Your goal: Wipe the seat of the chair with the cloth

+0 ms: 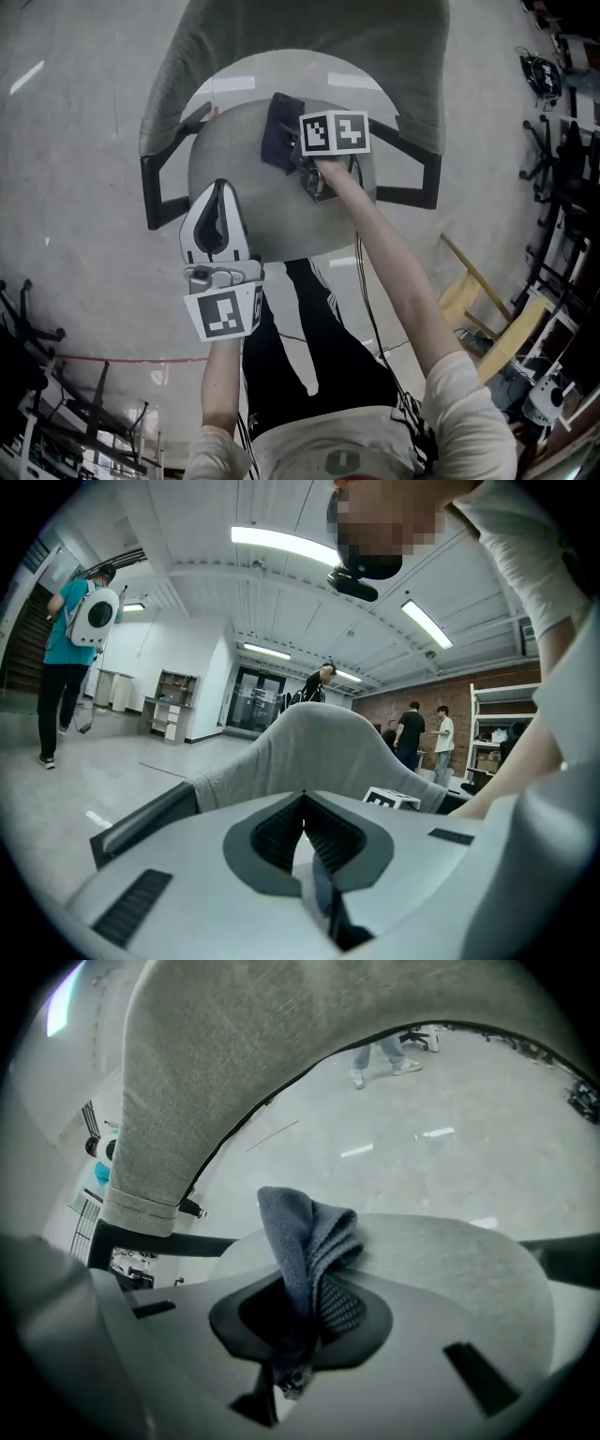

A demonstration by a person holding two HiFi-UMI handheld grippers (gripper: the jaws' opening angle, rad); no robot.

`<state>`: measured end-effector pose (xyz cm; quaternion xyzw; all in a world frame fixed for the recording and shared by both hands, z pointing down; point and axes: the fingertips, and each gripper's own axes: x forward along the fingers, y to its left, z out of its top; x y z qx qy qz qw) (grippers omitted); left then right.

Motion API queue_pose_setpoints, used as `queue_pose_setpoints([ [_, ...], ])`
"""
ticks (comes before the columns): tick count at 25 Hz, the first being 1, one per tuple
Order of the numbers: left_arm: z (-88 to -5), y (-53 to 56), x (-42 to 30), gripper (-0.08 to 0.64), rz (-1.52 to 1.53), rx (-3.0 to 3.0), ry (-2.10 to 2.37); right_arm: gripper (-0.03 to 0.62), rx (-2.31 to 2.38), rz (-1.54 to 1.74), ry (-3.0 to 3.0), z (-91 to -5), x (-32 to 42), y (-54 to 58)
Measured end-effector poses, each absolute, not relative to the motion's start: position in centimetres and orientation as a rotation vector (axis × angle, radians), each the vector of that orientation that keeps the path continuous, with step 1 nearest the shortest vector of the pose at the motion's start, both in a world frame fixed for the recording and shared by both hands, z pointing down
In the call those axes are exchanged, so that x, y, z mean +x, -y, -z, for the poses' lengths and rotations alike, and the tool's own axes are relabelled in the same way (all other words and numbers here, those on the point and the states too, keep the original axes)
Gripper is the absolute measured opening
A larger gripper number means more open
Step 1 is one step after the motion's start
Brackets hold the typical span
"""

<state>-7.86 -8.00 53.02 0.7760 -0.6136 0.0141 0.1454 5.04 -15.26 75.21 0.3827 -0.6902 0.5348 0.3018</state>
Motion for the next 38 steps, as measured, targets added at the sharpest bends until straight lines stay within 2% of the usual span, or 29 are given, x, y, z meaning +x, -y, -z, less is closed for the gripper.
queue_pose_setpoints([
  [10,-53.3,7.7,-5.3,0.014,-0.086,2.289,1.701,0.049,1.168,-1.113,1.619,-74.6,18.7,15.3],
  [16,-53.1,7.9,-4.4,0.015,-0.101,2.307,1.686,0.049,1.245,-0.991,1.483,-74.0,22.4,14.6],
  [24,-52.8,7.3,-5.4,0.015,-0.104,2.293,1.715,0.049,1.262,-0.885,1.461,-73.6,23.5,14.3],
  [30,-52.5,5.7,-7.8,0.015,-0.102,2.251,1.777,0.049,1.318,-1.013,1.675,-69.2,19.3,14.0],
  [38,-52.2,2.7,-12.2,0.014,-0.143,2.174,1.874,0.049,1.018,-1.288,2.051,-64.8,2.1,9.9],
])
